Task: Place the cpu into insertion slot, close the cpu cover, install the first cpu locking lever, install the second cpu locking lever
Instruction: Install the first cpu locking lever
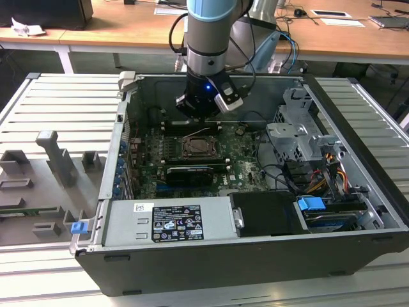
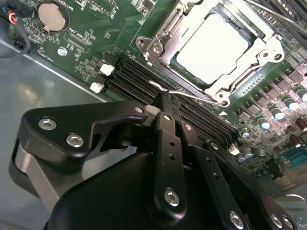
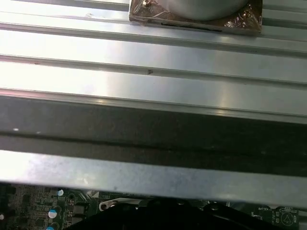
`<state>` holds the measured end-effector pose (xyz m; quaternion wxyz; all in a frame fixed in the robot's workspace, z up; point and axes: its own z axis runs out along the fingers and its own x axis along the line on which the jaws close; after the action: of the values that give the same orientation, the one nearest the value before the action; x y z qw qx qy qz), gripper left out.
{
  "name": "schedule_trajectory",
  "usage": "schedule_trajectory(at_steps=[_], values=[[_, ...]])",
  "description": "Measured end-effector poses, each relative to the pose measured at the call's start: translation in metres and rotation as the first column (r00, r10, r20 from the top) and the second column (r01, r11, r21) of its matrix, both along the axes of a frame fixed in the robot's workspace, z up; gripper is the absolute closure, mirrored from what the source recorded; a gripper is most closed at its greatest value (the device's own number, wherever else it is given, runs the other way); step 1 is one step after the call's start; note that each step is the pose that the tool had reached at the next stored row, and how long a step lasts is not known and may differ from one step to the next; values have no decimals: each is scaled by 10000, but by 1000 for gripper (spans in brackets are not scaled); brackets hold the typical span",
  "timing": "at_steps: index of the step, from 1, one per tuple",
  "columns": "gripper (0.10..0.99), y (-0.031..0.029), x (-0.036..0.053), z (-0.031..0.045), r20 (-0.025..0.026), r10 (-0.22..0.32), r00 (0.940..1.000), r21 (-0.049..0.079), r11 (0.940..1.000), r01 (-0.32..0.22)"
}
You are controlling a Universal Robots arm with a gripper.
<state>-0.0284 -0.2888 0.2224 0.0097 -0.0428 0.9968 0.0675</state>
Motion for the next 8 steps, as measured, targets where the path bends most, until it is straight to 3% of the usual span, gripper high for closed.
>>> schedule_trajectory(at_steps=[3, 8], values=[[980, 1, 0, 47, 2, -1, 10000, 2, 10000, 1], [980, 0, -28, 60, 3, 0, 10000, 3, 10000, 0]])
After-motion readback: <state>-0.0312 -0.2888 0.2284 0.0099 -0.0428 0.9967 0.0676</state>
